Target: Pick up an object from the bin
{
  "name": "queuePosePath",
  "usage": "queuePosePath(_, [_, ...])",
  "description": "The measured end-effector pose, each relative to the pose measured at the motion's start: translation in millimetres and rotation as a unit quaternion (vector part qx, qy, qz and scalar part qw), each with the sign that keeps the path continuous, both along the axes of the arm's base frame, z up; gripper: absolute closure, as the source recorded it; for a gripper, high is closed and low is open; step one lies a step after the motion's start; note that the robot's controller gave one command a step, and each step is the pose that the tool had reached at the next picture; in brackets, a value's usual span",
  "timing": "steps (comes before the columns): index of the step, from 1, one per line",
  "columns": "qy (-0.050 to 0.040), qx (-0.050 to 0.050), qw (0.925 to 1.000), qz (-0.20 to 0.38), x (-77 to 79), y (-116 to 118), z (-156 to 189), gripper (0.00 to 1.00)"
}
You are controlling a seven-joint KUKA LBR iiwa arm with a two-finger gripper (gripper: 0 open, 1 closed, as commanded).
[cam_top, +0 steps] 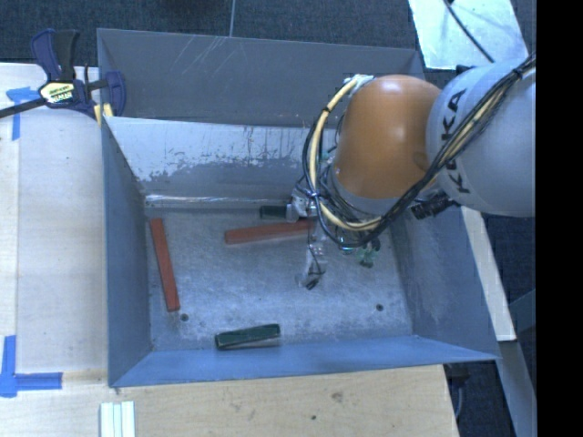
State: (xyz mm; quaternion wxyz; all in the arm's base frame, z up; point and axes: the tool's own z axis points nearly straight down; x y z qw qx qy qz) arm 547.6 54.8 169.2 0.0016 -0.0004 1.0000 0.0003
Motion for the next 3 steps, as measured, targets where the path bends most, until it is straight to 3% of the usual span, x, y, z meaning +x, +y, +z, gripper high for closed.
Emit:
queuePosePath(1, [-0.0011, 0.001, 0.9999, -0.011, 57.3, 26.7, -102.2, 0.00])
queuePosePath(2, [-0.0042, 0.001, 0.9999, -0.013, 58.8, 26.1, -96.2, 1.00])
queuePosePath(3, [-0.0047, 0.000, 1.0000, 0.001, 58.0, 27.8, 41.5, 1.00])
